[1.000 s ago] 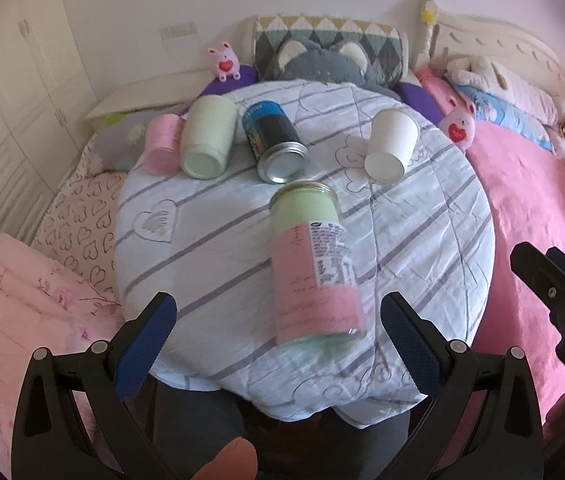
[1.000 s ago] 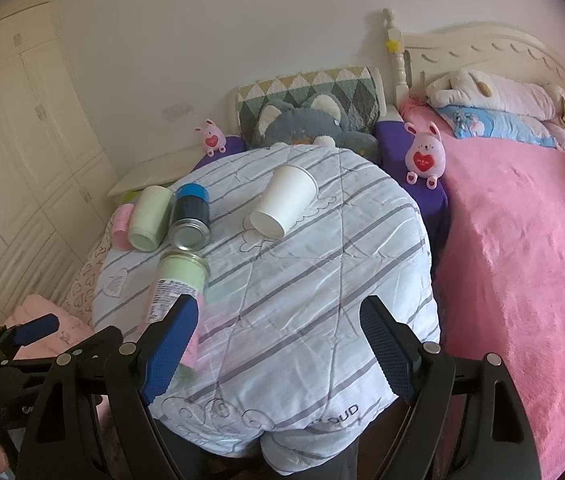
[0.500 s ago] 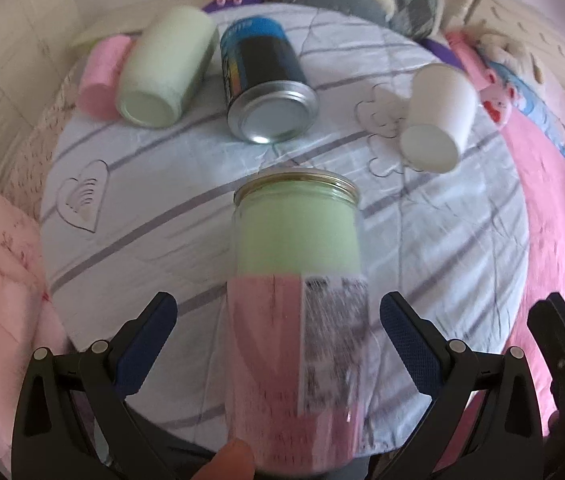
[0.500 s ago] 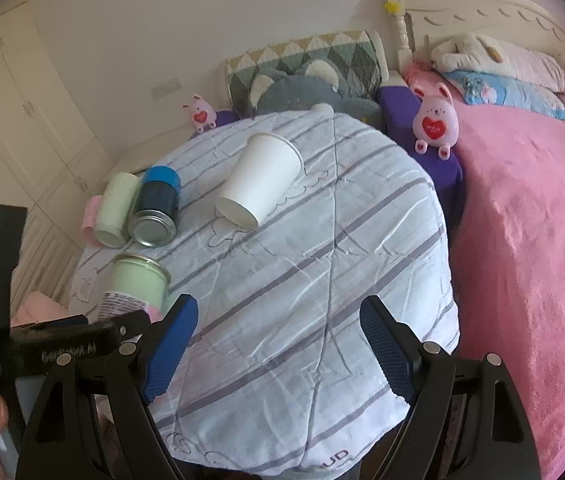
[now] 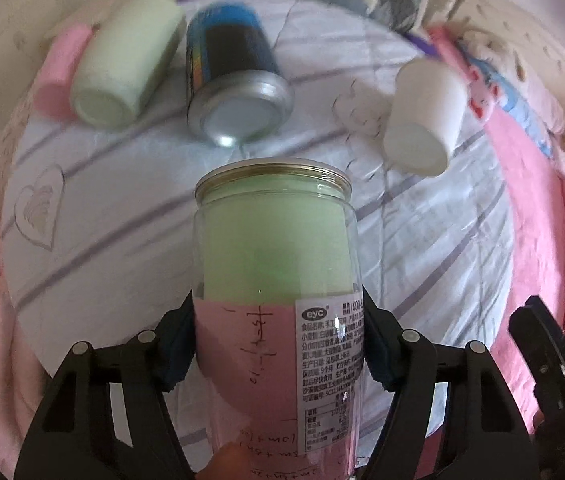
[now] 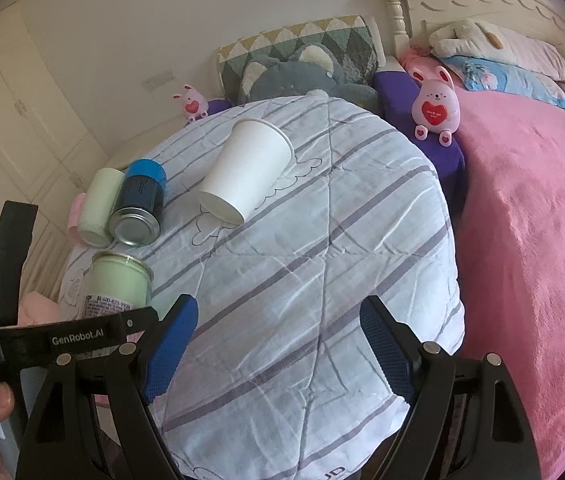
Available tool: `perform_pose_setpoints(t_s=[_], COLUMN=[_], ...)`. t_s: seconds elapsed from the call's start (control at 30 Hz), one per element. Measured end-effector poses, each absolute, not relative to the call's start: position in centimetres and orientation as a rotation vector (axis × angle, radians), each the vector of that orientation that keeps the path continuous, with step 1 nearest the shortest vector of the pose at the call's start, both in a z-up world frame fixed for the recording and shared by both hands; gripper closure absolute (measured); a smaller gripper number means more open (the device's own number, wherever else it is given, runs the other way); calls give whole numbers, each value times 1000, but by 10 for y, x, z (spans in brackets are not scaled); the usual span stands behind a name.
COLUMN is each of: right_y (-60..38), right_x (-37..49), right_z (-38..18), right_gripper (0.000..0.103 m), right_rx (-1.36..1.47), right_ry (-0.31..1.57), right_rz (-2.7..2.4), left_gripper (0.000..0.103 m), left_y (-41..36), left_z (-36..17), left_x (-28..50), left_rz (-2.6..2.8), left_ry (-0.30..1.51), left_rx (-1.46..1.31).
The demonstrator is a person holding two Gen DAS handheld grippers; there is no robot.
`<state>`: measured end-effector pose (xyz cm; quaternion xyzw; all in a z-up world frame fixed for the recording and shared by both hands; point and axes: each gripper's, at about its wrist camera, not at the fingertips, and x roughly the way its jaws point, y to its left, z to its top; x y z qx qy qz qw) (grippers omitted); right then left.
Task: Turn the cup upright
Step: 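Lift and rotate the jar with the left tool, opening up, set it down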
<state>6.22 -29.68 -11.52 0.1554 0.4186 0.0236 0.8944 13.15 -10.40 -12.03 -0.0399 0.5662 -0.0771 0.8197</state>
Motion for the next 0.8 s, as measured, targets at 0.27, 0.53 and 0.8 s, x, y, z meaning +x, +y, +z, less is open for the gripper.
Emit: perform_pose_setpoints(t_s=[0.27,0.53,0.8], right_y=[-292,-276,-258], right_x=[43,19,7], right_z=[-107,-108,-96], right_gripper=[19,19,19], right_rx=[310,260,226], right_ry=[858,905,890], right_rz=[13,-39,-54], left_gripper=[32,32,32], left_y=[-93,-99,-99], left_z=[-63,-113,-111], left_x=[84,80,69], left_rz=[-195,-201,-219], left_ry=[506,459,464], left_rx=[34,101,94])
